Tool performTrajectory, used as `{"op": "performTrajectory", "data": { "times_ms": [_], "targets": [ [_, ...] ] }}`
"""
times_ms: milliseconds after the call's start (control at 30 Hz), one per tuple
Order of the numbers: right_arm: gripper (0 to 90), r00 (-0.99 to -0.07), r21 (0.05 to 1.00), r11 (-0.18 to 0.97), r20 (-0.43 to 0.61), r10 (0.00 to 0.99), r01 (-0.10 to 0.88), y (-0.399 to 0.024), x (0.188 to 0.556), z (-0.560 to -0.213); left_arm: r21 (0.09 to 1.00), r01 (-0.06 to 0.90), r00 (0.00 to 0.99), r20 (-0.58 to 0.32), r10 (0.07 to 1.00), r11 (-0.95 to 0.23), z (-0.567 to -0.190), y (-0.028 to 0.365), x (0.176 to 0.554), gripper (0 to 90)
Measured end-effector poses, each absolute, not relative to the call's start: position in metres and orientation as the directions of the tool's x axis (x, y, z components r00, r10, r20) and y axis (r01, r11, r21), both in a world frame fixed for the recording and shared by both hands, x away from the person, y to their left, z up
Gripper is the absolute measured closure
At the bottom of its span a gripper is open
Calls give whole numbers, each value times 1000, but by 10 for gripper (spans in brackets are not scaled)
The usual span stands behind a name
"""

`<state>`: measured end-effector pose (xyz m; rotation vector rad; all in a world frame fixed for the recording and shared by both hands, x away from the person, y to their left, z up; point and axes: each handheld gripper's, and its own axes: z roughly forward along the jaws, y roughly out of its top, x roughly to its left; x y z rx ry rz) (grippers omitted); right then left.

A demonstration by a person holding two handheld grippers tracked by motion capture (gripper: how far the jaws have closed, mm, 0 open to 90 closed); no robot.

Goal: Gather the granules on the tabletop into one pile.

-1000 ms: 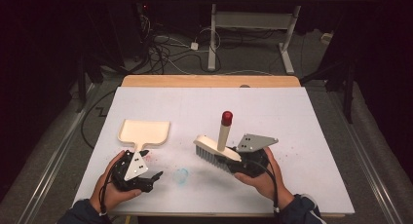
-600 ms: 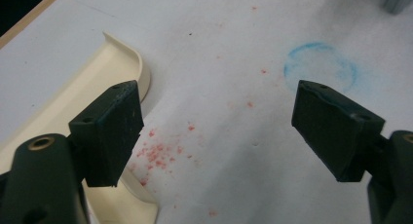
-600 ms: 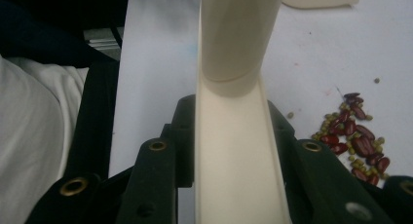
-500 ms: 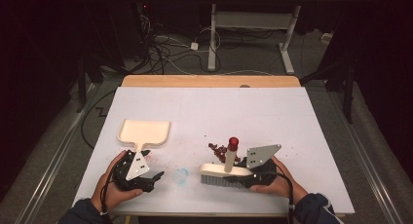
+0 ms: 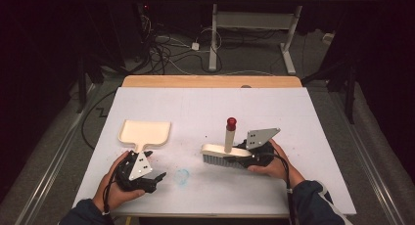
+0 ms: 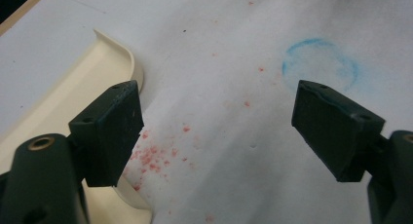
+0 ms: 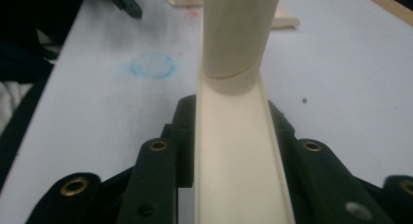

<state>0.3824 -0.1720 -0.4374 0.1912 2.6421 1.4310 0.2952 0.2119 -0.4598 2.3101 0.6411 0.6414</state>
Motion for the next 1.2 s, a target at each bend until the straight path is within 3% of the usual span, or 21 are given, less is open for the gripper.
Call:
{"op": "performTrajectory", "data": {
  "times_ms": [133,300,633,967,1200],
  "targets": [
    [671,-978,851,523,-77,196,38,-172,382,-428,691,273,760,272,591,-669,-460,212,295,181],
    [671,-951,875,479,-92,296,65,-172,390,-417,694,273,758,271,593,-667,-459,213,296,181],
    [671,-875,831,545,-179,451,111,-155,439,-424,693,282,759,262,596,-664,-461,214,298,181],
    [671,-890,816,571,-192,414,89,-125,460,-443,681,280,764,269,587,-677,-463,212,298,181],
    [668,-940,788,616,-190,283,26,-126,451,-443,680,280,762,272,587,-678,-462,213,297,181]
  ]
}}
